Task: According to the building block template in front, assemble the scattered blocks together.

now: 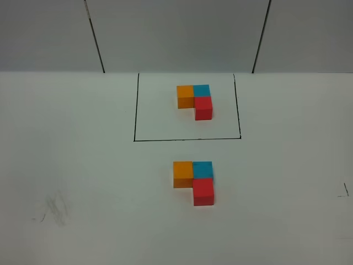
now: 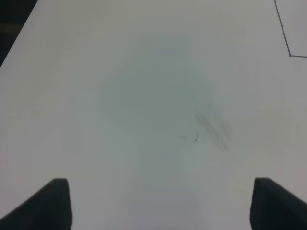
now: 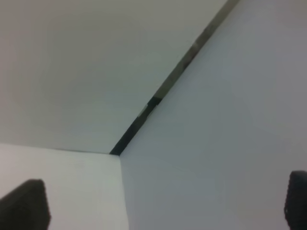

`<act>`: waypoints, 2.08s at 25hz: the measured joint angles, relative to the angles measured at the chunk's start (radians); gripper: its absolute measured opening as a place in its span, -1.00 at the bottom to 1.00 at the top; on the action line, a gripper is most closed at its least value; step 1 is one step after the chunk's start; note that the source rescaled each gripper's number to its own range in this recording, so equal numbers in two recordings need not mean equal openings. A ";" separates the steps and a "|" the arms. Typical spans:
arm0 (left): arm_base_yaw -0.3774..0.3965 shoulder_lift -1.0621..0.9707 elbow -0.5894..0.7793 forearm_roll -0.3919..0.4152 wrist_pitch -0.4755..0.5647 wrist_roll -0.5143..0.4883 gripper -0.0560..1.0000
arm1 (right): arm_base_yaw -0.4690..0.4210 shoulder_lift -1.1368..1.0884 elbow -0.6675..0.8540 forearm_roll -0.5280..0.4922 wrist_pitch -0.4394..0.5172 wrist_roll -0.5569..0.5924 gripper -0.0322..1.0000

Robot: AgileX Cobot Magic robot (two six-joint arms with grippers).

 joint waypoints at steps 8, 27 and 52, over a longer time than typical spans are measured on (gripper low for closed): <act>0.000 0.000 0.000 0.000 0.000 0.000 0.38 | 0.000 -0.180 0.017 0.184 0.212 -0.070 1.00; 0.000 0.000 0.000 0.000 0.000 0.000 0.38 | 0.000 -0.995 0.784 0.337 -0.028 -0.014 0.84; 0.000 0.000 0.000 0.000 0.000 0.001 0.38 | 0.000 -1.114 1.088 0.435 0.073 0.046 0.50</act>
